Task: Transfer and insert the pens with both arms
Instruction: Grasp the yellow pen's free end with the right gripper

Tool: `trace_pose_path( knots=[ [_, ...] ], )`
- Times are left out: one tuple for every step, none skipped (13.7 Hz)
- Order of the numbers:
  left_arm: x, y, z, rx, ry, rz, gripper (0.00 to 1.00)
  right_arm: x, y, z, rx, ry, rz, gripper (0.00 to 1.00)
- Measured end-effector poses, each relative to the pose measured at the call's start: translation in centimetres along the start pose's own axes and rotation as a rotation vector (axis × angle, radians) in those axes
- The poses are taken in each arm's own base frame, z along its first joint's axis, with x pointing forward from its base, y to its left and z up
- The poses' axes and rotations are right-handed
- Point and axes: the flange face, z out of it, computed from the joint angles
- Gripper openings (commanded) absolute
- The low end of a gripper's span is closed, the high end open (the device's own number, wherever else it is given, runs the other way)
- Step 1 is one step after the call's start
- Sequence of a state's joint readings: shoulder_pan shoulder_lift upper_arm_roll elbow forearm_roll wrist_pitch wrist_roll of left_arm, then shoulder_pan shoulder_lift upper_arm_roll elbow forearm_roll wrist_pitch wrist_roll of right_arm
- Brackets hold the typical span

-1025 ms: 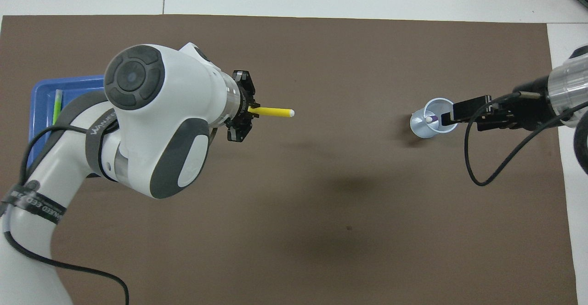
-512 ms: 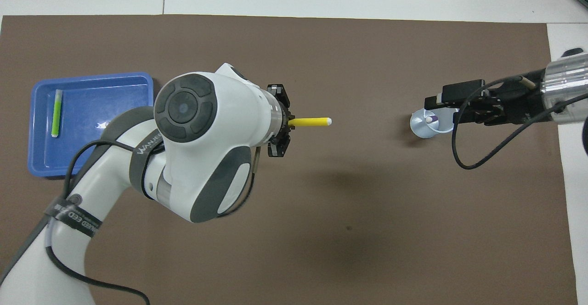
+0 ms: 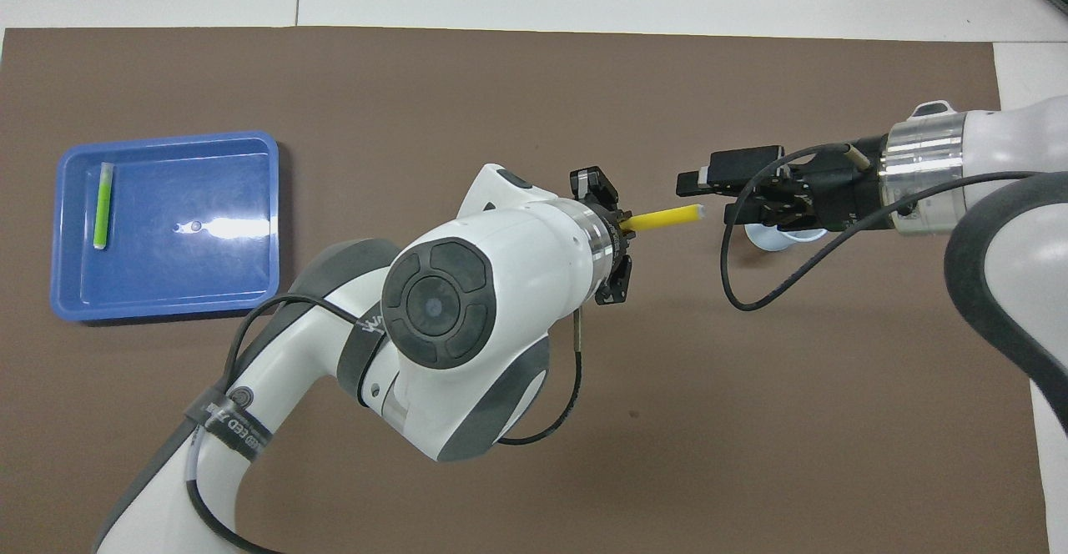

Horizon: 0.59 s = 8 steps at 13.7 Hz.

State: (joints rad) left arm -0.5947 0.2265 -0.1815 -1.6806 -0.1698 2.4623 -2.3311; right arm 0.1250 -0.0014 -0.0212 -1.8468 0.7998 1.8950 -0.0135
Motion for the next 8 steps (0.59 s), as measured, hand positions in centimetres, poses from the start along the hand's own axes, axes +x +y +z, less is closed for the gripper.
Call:
trace_pose_path(
  knots=[
    [0.01, 0.25, -0.13, -0.008, -0.005, -0.002, 0.00, -0.16, 0.59, -0.43, 0.001, -0.007, -0.008, 0.96],
    [-0.02, 0.38, -0.25, -0.013, -0.009, -0.003, 0.00, -0.32, 0.94, -0.64, 0.001, -0.009, -0.012, 0.95],
    [-0.09, 0.43, -0.33, -0.016, -0.012, -0.003, 0.00, -0.49, 0.95, -0.62, 0.001, -0.010, -0.013, 0.93],
    [-0.13, 0.45, -0.37, -0.017, -0.013, -0.004, 0.00, -0.60, 0.83, -0.51, 0.001, -0.012, -0.015, 0.92],
    [-0.13, 0.46, -0.36, -0.017, -0.013, -0.004, 0.00, -0.63, 0.73, -0.41, 0.000, -0.011, -0.017, 0.92],
    [-0.14, 0.44, -0.32, -0.017, -0.013, -0.004, 0.00, -0.62, 0.61, -0.31, 0.000, -0.007, -0.019, 0.91],
    [-0.19, 0.42, -0.31, -0.017, -0.015, -0.003, 0.00, -0.65, 0.34, -0.10, -0.001, -0.003, -0.024, 0.90],
    [-0.24, 0.44, -0.32, -0.019, -0.017, -0.003, 0.00, -0.67, 0.03, 0.14, -0.002, 0.004, -0.030, 0.88]
  ],
)
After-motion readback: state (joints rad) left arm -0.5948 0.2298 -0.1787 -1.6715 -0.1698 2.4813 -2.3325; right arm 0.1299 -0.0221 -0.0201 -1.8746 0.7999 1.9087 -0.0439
